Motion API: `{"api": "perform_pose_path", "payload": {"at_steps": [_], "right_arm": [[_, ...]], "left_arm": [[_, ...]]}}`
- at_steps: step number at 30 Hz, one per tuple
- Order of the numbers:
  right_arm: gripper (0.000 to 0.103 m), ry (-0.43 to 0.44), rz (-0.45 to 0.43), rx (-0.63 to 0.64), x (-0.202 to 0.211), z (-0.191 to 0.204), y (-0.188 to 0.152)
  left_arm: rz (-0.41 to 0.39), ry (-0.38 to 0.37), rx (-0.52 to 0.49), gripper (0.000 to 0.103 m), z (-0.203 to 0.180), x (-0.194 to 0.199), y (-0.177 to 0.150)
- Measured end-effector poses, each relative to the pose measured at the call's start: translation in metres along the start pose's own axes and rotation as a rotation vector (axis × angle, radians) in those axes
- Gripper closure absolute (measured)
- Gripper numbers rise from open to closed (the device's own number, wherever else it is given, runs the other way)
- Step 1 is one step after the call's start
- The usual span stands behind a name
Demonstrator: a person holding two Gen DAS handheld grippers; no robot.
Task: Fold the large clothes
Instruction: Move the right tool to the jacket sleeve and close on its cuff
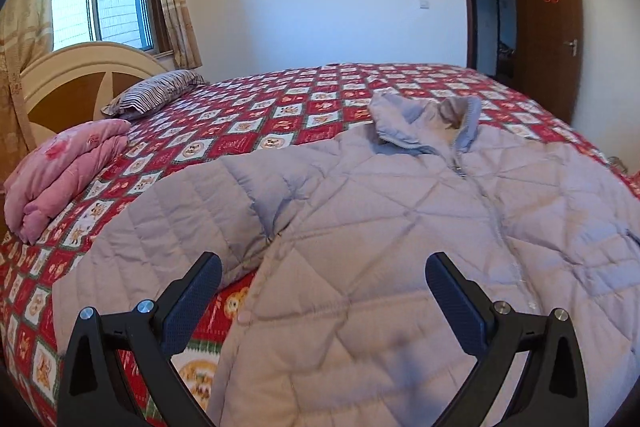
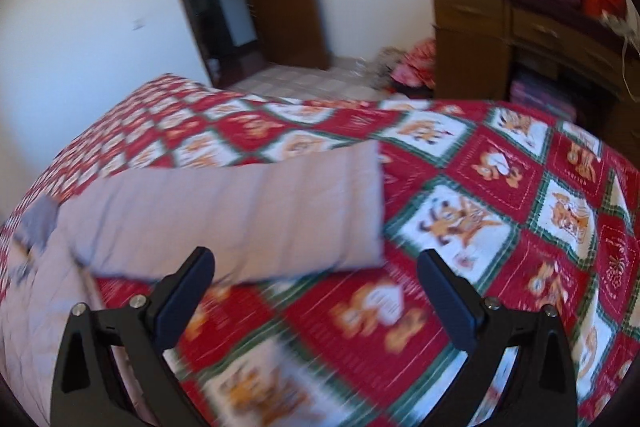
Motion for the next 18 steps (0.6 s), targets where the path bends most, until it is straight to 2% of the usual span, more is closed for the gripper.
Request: {"api": "perform_pose_path", "payload": {"at_steps": [6, 8, 10, 11, 13, 16, 18], "right_arm": [[0.014, -0.013, 0.067, 0.033, -0.033, 0.000, 0.005], [0.033, 0.000, 0.118, 0.041, -0.046, 0.001, -0.002], [0.040, -0.027, 0.080, 0.057, -0.045, 0.000, 0.000], [0.056, -0.026, 0.062, 0.078, -0.044, 0.001, 0.000], [0.072, -0.026, 0.043, 0.117, -0.040, 0.004, 0.001], [0.086, -0.017, 0.027, 0.138, -0.034, 0.008, 0.005], [0.088, -0.003, 0.003, 0.139, -0.028, 0.013, 0.011]], "left_arm": [[0.068, 0.076, -0.011, 0.001, 0.014, -0.041, -0.006], [0.105, 0.092, -0.001, 0.001, 0.020, -0.054, -0.012], [0.132, 0.081, 0.027, 0.001, 0.026, -0.061, -0.015], [0.139, 0.075, 0.041, 0.001, 0.029, -0.063, -0.016], [0.137, 0.069, 0.053, 0.001, 0.032, -0.062, -0.014], [0.125, 0.074, 0.048, 0.001, 0.035, -0.060, -0.008], [0.114, 0.070, 0.056, 0.001, 0.038, -0.057, -0.004]]}}
Point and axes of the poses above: each gripper's, at about its wrist camera, not at the fingertips, and x roughly against the way its jaws point, z to its left, y to its top, the point moved 8 cm from there along -x, roughly the way its jaws point, and after that the axes turned 13 degrees about -y, right-handed, at the moved point
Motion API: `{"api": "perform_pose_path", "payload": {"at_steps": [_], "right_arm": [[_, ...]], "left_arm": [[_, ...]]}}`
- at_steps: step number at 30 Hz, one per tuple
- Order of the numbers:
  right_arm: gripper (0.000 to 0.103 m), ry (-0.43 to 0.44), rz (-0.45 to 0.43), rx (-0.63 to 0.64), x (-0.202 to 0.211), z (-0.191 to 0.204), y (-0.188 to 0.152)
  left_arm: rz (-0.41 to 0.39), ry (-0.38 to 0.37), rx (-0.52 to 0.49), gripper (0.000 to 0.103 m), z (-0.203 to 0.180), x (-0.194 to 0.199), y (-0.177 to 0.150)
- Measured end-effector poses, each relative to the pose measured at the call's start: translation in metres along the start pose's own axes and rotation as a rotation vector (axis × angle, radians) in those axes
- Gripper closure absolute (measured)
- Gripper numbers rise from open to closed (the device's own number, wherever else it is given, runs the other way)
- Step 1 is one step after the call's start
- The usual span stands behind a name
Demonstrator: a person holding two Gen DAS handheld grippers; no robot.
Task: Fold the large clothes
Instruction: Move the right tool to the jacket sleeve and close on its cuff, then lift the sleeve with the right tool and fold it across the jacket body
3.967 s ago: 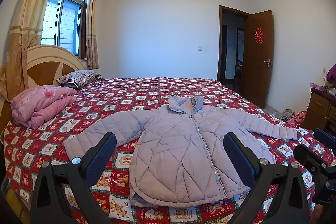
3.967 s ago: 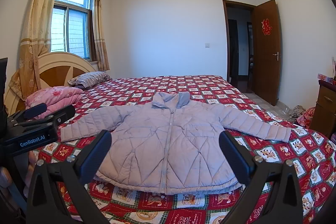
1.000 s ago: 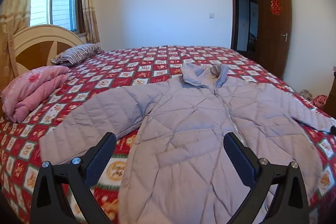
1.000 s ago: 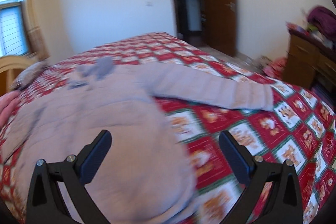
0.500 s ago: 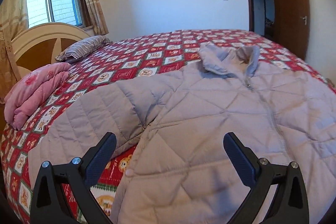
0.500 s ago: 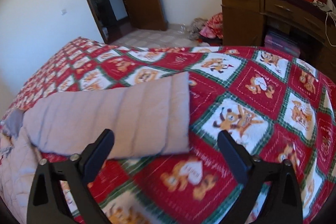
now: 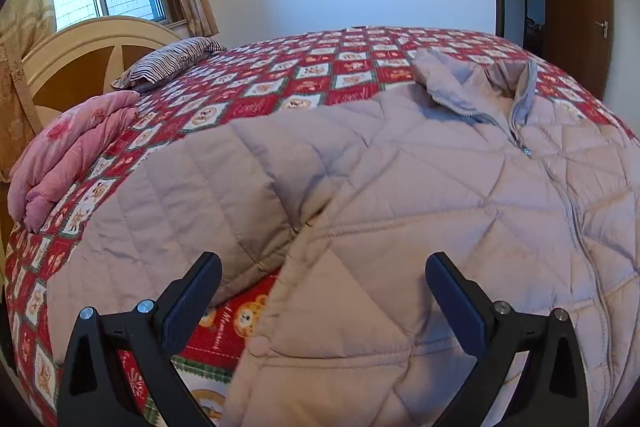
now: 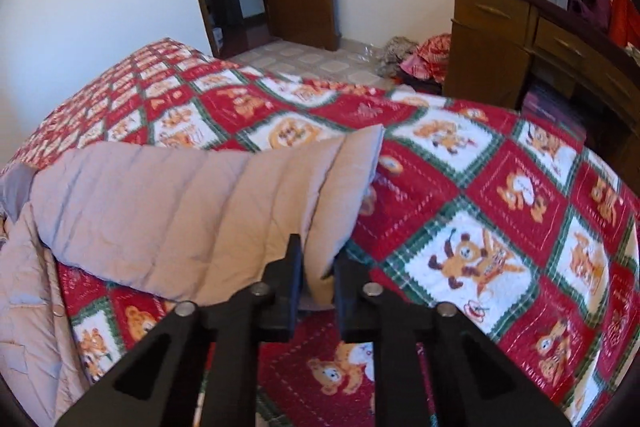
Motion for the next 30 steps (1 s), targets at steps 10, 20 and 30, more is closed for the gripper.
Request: {"api": "perform_pose_path", "payload": {"at_steps": [10, 20, 30], "right_arm": [[0.093, 0.119, -0.176, 0.129, 0.073, 0.074, 0.024], [0.094, 0.237, -0.319, 0.294, 0.148, 0.179, 0.029], [0.095, 0.356, -0.380, 0.486, 0.190, 0.309, -0.022]], "left_arm": [[-0.032, -0.004, 0.012, 0.001, 0.012, 0.010, 0.012], [-0.049, 0.025, 0.033, 0.001, 0.034, 0.006, 0.021], [-0.056, 0.007, 0.041, 0.001, 0.046, 0.009, 0.011]]}}
Point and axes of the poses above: each gripper's, at about its wrist camera, not at the fingertips, and x roughly against the way its jaws point, z to its left, y to its top, the point moved 8 cm from there along -x, roughly the way its jaws point, and after that the axes turned 13 degrees about -y, right-handed, at the moved point
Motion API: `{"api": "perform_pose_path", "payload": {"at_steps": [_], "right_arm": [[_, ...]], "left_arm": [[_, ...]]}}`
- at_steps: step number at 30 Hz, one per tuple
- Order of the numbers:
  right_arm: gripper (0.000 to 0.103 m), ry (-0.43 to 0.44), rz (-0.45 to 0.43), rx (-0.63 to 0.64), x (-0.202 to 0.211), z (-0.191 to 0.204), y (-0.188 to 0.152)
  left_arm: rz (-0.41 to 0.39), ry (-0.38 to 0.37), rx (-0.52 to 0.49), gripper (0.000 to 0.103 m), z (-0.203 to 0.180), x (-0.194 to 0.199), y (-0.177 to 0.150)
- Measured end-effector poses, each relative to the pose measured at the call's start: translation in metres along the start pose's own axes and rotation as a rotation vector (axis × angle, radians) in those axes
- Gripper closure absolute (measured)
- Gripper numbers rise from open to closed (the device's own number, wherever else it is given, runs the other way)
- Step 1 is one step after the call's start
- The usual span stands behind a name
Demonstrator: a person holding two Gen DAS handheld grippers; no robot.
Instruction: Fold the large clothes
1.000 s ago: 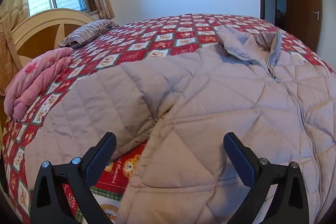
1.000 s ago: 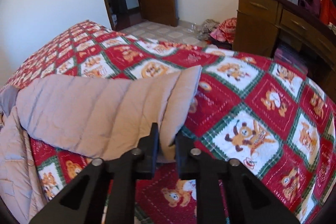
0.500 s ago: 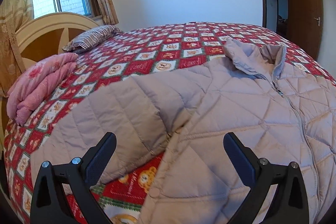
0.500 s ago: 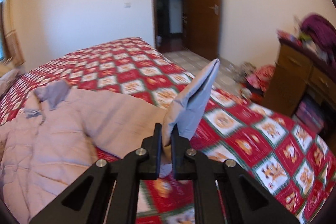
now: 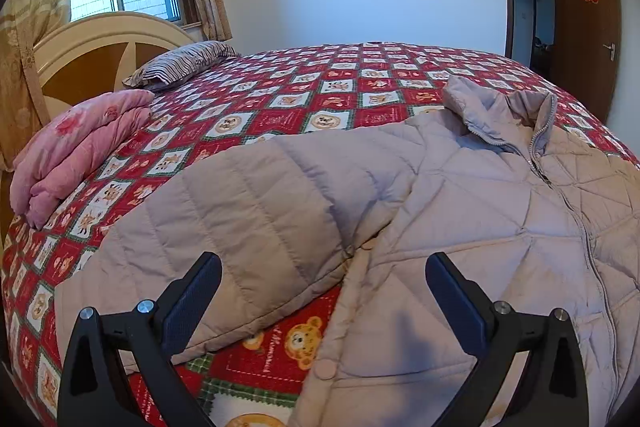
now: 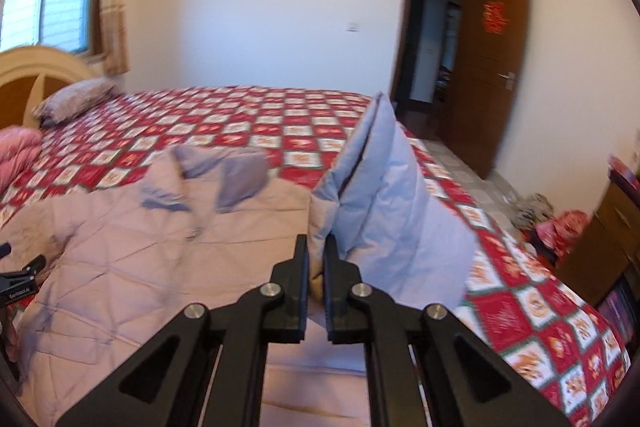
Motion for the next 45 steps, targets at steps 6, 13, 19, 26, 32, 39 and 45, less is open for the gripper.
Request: {"api": "perform_pose_path", "payload": {"at_steps": [6, 13, 19, 26, 32, 39, 45], "right_arm": [[0.095, 0.075, 0.019, 0.083, -0.015, 0.086, -0.019], [0.029, 0.183, 0.097, 0.124, -0.024, 0.131, -0.048], [0.020, 0.193, 0.008, 0.132, 0.020, 0.091, -0.052], [0.008, -0.012, 0.021, 0.004, 0.015, -0.013, -0.072], [0.008, -0.066, 0.060, -0.019, 0.013, -0.056, -0.108], [0.008, -0.100, 0.005, -0.107, 0.019, -0.089, -0.124], [0.008, -0.086, 0.041, -0.167, 0.003, -0.103, -0.137]], "left_arm": [[-0.005, 0.023, 0.023, 0.001, 0.020, 0.005, -0.001], [0.004, 0.025, 0.024, 0.001, 0.020, 0.014, 0.003], [-0.018, -0.080, 0.018, 0.001, -0.033, 0.026, 0.026], [0.047, -0.289, -0.030, 0.001, -0.156, 0.005, 0.038], [0.152, -0.429, -0.052, 0.001, -0.249, -0.034, 0.029], [0.314, -0.523, -0.076, 0.078, -0.301, -0.082, 0.000], [0.218, -0.479, -0.174, 0.093, -0.290, -0.054, 0.012]]}}
Point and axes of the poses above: each gripper's, at about its wrist camera, not at the fingertips, and x roughly against the way its jaws point, z to its left, y to its top, the point moved 8 cm from there along -x, roughly the way its jaws point, and after that the axes turned 13 degrees about -y, right-handed, at the moved point
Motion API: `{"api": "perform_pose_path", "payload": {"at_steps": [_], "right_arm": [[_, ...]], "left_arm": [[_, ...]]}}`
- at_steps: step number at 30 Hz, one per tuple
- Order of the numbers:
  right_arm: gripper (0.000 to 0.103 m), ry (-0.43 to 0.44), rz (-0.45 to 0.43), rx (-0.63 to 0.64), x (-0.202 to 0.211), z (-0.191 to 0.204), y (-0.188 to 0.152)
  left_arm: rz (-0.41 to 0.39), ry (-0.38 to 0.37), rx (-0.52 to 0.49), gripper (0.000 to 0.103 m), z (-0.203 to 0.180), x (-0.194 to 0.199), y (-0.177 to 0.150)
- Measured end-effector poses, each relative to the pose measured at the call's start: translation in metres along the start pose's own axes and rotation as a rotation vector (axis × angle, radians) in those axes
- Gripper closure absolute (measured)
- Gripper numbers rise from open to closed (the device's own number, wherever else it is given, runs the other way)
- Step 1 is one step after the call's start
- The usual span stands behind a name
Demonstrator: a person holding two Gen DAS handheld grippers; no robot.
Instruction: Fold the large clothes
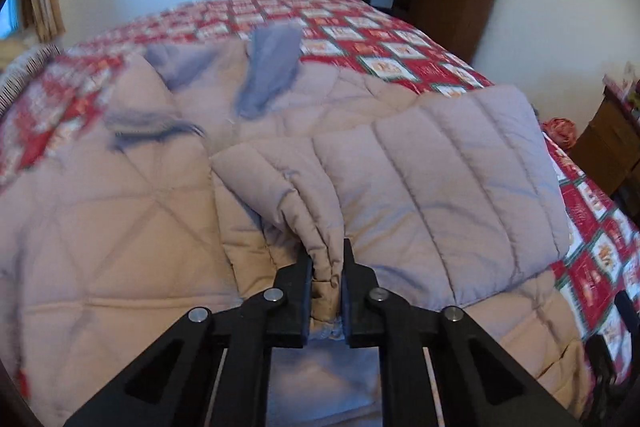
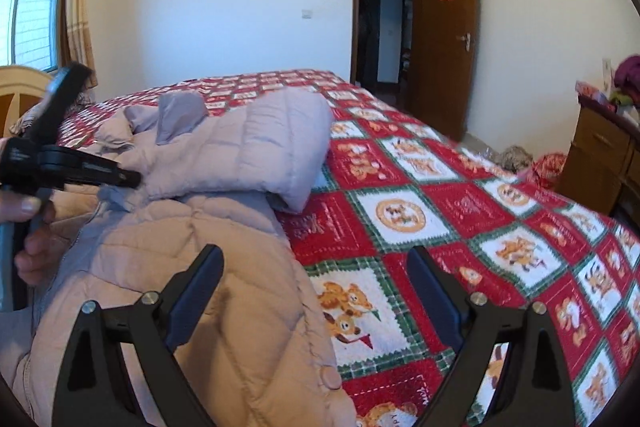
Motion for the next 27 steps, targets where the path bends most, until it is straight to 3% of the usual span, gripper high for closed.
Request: {"api": "perform_pose_path", "payload": {"at_steps": [8, 14, 19, 20, 22, 24, 26, 27], "right_arm": [[0.007, -0.001, 0.024, 0.001, -0.006, 0.001, -0.007], [0.007, 0.000, 0.063, 0.049, -0.013, 0.012, -0.018], [0.007, 0.021, 0.072, 0.053, -0.009, 0.012, -0.020], [0.007, 0.022, 0.080, 0.054, -0.007, 0.010, -0.018], [0.007, 0.030, 0.087, 0.041, 0.001, 0.005, -0.007], [0.007, 0.061, 0.066, 0.012, 0.010, 0.000, 0.012], [0.007, 0.064, 0.027, -0.011, 0.016, -0.004, 0.035], [0.007, 0.063, 0.001, -0.023, 0.016, -0.005, 0.053]], "left_arm": [[-0.139, 0.154, -0.113, 0.093, 0.046, 0.078, 0.008], [-0.096, 0.311, -0.161, 0.093, 0.085, 0.064, -0.014], [-0.085, 0.303, -0.070, 0.086, 0.108, 0.059, -0.030], [-0.098, 0.305, -0.059, 0.082, 0.110, 0.064, -0.029], [-0.153, 0.355, -0.041, 0.063, 0.115, 0.084, -0.021], [-0.243, 0.407, -0.036, 0.020, 0.118, 0.110, -0.009], [-0.348, 0.419, -0.021, 0.012, 0.117, 0.132, 0.007], [-0.363, 0.408, -0.017, 0.012, 0.113, 0.134, 0.013]]}}
Point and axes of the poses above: each gripper's, at about its wrist camera, not at the fingertips, and x roughly against the way its jaws point, z to its left, y to its top, the point moved 8 cm from there along -x, roughly the way its jaws point, and after that the axes turned 13 degrees about -y, right-handed, at the moved point
